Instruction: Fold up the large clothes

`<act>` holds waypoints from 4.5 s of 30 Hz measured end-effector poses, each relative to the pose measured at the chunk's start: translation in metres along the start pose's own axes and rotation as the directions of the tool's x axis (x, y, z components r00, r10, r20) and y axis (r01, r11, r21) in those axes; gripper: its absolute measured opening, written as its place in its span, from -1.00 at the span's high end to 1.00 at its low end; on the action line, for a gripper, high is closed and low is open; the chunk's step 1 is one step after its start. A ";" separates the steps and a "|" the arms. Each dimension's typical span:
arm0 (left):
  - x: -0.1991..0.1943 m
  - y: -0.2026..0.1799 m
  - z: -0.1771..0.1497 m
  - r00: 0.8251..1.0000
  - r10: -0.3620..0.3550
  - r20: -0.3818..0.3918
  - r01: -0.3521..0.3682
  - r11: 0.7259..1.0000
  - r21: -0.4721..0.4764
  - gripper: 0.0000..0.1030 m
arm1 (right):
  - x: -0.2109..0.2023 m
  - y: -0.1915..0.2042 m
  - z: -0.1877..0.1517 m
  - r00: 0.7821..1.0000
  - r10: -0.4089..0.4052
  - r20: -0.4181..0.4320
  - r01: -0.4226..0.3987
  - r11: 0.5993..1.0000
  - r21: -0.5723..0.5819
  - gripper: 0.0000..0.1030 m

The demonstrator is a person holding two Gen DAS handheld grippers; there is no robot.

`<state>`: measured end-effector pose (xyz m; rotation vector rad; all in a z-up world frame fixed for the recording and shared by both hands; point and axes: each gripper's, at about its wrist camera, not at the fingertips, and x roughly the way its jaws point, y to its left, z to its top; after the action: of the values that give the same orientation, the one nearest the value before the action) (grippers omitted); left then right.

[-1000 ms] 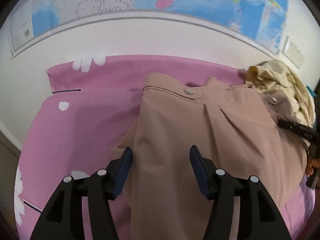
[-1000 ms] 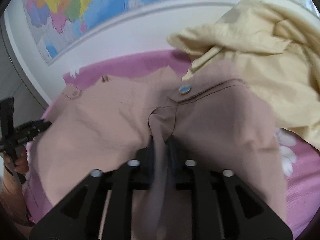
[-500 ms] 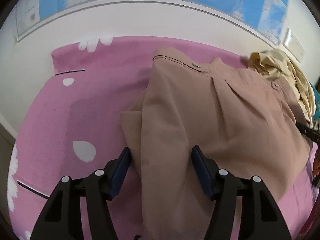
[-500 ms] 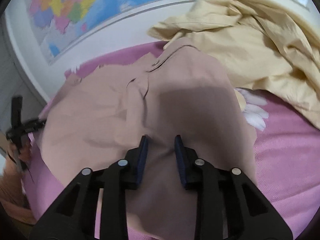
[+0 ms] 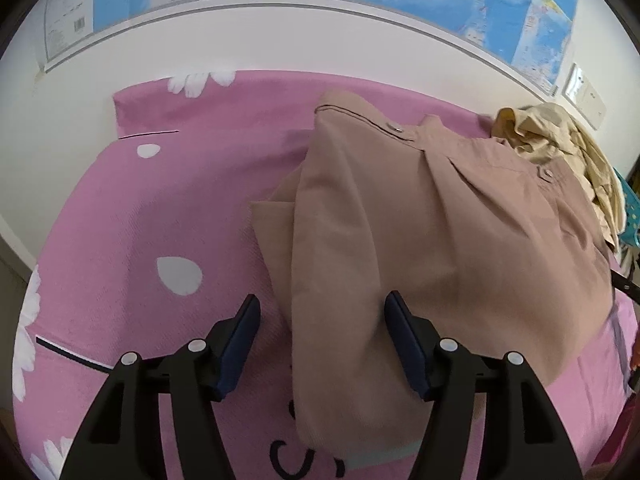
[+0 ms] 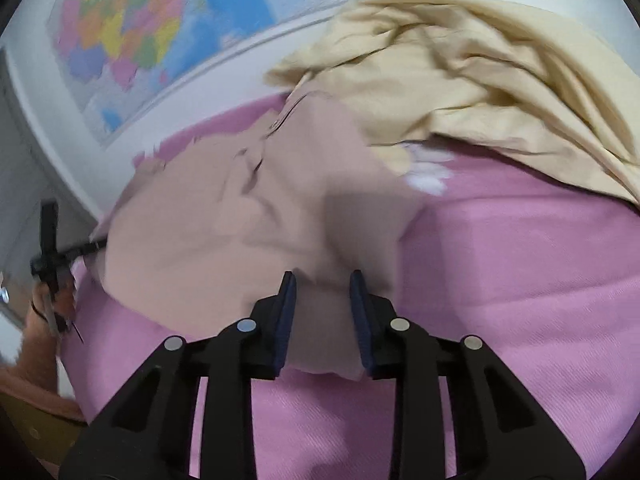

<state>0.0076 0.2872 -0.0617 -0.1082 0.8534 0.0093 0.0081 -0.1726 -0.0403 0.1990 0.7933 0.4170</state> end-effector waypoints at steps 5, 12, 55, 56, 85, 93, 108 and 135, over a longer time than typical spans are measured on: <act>-0.003 -0.004 -0.001 1.000 0.016 0.005 -0.016 1.000 0.014 -0.21 | -0.018 0.016 -0.002 0.999 0.040 0.033 -0.039 0.999 -0.032 0.29; -0.011 -0.001 -0.006 1.000 0.007 0.013 -0.007 0.999 -0.031 -0.26 | 0.016 0.112 0.005 0.989 0.145 -0.027 -0.147 0.943 -0.298 -0.21; -0.052 -0.035 -0.073 0.949 -0.314 0.003 0.313 0.946 -0.085 -0.55 | 0.098 0.220 -0.003 0.990 0.076 -0.120 -0.132 0.803 -0.581 0.43; -0.049 -0.037 -0.073 0.939 -0.344 -0.001 0.342 0.935 -0.096 -0.55 | 0.097 0.219 -0.002 0.989 0.085 -0.122 -0.140 0.807 -0.574 0.43; -0.004 -0.057 -0.034 0.970 -0.228 0.087 0.242 0.942 -0.233 -0.66 | 0.075 0.196 -0.011 0.961 0.204 -0.187 -0.269 0.851 -0.452 -0.05; -0.002 -0.058 -0.034 0.974 -0.210 0.082 0.223 0.950 -0.217 -0.66 | 0.055 0.137 0.011 0.971 0.213 -0.110 -0.235 0.936 -0.263 -0.06; -0.034 -0.060 -0.044 0.993 -0.090 0.073 0.091 0.996 -0.005 -0.64 | 0.023 0.072 0.031 0.999 0.037 0.037 -0.031 0.987 -0.159 -0.11; 0.032 -0.037 0.059 1.000 0.016 -0.017 -0.014 0.994 0.110 -0.35 | 0.037 0.014 0.087 0.998 -0.023 0.064 0.025 0.999 -0.042 -0.26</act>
<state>0.0750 0.2550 -0.0436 0.0016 0.8709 -0.0250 0.0898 -0.1456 0.0003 0.1617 0.7235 0.4029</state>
